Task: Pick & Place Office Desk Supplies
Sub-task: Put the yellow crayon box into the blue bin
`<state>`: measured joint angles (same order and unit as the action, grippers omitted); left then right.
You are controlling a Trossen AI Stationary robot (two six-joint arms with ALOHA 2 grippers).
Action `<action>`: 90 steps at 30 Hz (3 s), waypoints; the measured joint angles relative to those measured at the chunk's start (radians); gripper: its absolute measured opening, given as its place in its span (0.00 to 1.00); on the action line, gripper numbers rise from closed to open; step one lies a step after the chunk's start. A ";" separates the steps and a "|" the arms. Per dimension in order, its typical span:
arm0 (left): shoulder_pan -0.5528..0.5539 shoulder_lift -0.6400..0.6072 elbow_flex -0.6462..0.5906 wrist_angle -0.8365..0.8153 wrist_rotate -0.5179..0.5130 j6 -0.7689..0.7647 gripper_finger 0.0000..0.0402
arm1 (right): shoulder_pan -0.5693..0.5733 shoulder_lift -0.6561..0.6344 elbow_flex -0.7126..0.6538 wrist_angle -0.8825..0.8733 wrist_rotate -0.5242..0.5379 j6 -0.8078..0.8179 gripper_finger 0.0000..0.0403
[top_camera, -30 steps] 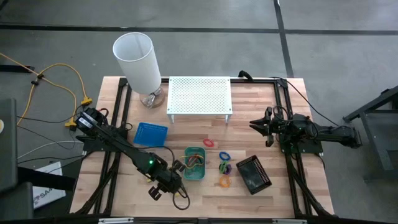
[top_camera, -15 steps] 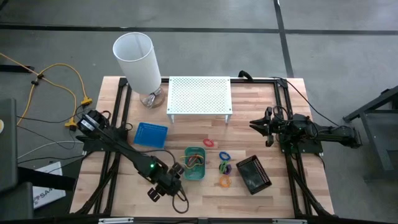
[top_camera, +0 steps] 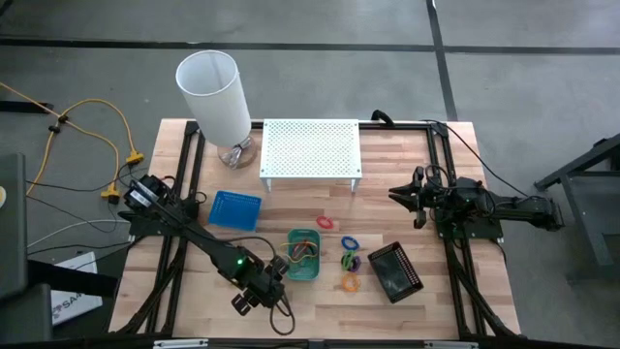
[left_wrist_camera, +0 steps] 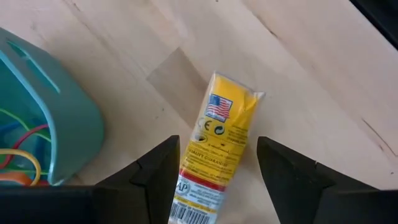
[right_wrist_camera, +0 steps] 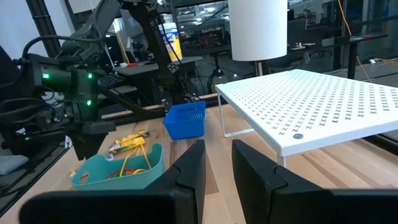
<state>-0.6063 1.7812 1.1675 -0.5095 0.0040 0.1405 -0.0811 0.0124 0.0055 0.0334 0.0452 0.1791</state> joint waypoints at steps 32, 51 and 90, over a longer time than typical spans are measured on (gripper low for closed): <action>0.008 0.053 0.000 -0.006 -0.001 -0.036 0.46 | 0.000 0.000 0.000 0.000 0.000 0.000 0.16; 0.008 0.045 0.000 -0.008 -0.001 -0.041 0.30 | 0.000 0.000 0.000 0.000 0.000 0.000 0.16; 0.362 -0.546 -0.207 -0.344 -0.059 -0.291 0.30 | 0.000 0.000 0.000 0.000 0.000 0.000 0.16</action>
<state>-0.2441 1.2356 0.9606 -0.8533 -0.0547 -0.1509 -0.0807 0.0120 0.0051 0.0334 0.0452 0.1793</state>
